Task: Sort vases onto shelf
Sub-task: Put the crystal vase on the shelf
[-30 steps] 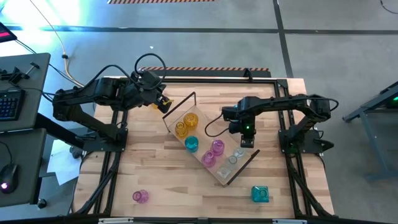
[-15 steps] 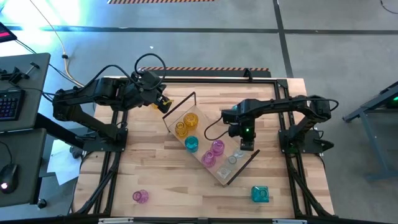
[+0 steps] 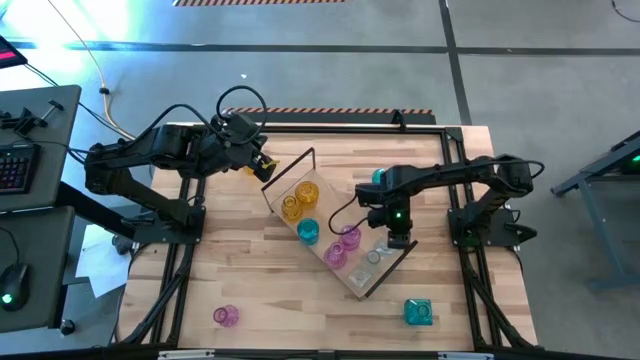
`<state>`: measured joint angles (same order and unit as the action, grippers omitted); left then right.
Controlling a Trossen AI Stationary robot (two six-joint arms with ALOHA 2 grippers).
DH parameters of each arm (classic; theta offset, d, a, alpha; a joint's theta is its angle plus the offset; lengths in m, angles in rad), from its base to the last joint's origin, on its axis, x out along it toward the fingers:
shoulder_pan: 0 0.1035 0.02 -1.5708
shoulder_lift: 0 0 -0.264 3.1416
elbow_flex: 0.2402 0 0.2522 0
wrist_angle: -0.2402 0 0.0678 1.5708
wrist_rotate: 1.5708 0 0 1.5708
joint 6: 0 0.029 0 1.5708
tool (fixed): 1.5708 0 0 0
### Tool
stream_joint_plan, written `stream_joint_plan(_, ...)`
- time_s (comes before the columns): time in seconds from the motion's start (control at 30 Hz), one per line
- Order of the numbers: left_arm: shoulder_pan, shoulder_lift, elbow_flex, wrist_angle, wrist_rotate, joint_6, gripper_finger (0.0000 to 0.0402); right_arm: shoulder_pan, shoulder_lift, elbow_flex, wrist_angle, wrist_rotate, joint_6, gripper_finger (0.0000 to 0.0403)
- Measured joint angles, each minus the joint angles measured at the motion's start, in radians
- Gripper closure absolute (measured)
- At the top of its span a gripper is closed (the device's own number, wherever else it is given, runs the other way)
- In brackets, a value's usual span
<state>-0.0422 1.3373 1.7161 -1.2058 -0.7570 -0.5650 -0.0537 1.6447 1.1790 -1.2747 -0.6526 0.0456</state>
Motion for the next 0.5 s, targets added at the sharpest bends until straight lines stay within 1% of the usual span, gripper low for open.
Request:
stream_joint_plan(0.13, 0.000, 0.000, 0.000, 0.000, 0.002, 0.000, 0.0402, 0.005, 0.000, 0.000, 0.000, -0.001, 0.000, 0.0403)
stream_joint_plan(0.17, 0.000, 0.000, 0.000, 0.000, 0.006, 0.000, 0.0402, 0.005, 0.000, 0.000, -0.004, 0.012, 0.000, 0.0403)
stream_joint_plan(0.33, 0.000, 0.000, 0.000, 0.000, 0.015, 0.000, 0.0401, -0.014, 0.000, 0.000, -0.029, 0.141, 0.001, 0.0403)
stream_joint_plan(0.5, 0.000, 0.000, 0.000, 0.000, 0.015, 0.000, 0.0401, -0.033, 0.000, 0.000, 0.002, 0.146, 0.003, 0.0403)
